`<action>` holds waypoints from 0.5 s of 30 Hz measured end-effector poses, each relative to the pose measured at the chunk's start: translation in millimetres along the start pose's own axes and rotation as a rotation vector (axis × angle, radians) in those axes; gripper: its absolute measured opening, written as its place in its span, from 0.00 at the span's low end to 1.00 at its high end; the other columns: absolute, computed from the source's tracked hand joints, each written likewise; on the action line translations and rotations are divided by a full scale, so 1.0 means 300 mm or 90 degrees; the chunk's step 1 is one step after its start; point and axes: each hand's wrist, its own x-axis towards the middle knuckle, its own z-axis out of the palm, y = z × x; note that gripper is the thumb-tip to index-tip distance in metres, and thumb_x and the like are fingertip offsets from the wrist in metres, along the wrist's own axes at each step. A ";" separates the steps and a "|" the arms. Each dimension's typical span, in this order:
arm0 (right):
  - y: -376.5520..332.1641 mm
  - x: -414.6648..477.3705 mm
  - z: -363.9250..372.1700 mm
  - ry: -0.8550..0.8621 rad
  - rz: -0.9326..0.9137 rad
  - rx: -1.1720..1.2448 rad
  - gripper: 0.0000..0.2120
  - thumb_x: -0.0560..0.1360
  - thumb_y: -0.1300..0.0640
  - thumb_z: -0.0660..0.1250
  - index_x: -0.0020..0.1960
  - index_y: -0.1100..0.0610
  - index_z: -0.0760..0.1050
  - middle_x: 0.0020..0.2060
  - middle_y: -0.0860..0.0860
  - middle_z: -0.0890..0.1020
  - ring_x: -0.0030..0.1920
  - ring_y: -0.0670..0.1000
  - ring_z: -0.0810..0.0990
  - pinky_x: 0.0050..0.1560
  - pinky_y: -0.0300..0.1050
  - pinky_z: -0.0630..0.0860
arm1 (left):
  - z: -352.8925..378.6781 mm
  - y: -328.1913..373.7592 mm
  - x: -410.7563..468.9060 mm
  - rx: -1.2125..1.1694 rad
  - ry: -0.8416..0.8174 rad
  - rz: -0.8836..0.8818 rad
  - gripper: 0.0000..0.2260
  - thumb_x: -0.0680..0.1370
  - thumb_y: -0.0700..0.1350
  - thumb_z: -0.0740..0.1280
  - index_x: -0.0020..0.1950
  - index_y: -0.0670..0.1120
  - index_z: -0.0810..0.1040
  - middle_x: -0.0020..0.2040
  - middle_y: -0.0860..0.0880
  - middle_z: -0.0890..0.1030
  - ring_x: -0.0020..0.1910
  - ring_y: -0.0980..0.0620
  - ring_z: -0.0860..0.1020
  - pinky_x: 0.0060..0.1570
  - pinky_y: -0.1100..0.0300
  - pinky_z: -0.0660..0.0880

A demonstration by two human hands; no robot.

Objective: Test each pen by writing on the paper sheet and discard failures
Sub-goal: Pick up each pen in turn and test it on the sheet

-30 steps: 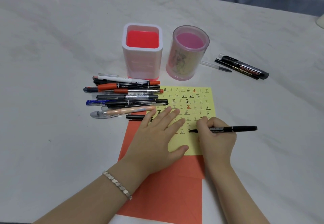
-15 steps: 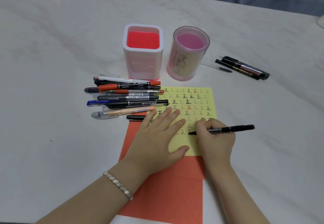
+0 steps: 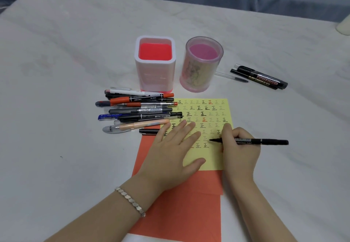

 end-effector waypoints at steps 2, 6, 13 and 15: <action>-0.024 -0.002 -0.006 -0.032 0.013 0.013 0.18 0.74 0.59 0.66 0.27 0.60 0.66 0.16 0.44 0.67 0.20 0.42 0.65 0.23 0.30 0.63 | -0.013 -0.001 0.001 -0.004 0.049 0.031 0.19 0.76 0.53 0.58 0.61 0.46 0.77 0.65 0.48 0.75 0.67 0.51 0.69 0.67 0.49 0.58; -0.060 -0.009 -0.024 -0.085 0.022 0.003 0.17 0.74 0.58 0.67 0.29 0.60 0.66 0.18 0.46 0.68 0.21 0.43 0.65 0.23 0.30 0.64 | -0.059 -0.039 -0.007 0.045 0.163 0.008 0.14 0.71 0.38 0.62 0.55 0.41 0.79 0.56 0.45 0.80 0.56 0.49 0.72 0.58 0.53 0.65; -0.078 -0.019 -0.043 -0.146 0.022 -0.024 0.18 0.73 0.58 0.69 0.28 0.61 0.67 0.19 0.49 0.70 0.22 0.44 0.67 0.26 0.31 0.65 | -0.153 -0.135 -0.031 0.156 0.074 -0.094 0.13 0.71 0.47 0.58 0.43 0.45 0.82 0.40 0.50 0.78 0.37 0.47 0.75 0.33 0.55 0.71; -0.081 -0.025 -0.044 -0.158 0.024 -0.014 0.17 0.73 0.57 0.69 0.29 0.62 0.68 0.21 0.51 0.71 0.23 0.45 0.67 0.26 0.31 0.65 | -0.160 -0.143 -0.038 0.160 0.066 -0.086 0.09 0.71 0.46 0.62 0.41 0.45 0.81 0.38 0.49 0.77 0.36 0.47 0.74 0.32 0.55 0.71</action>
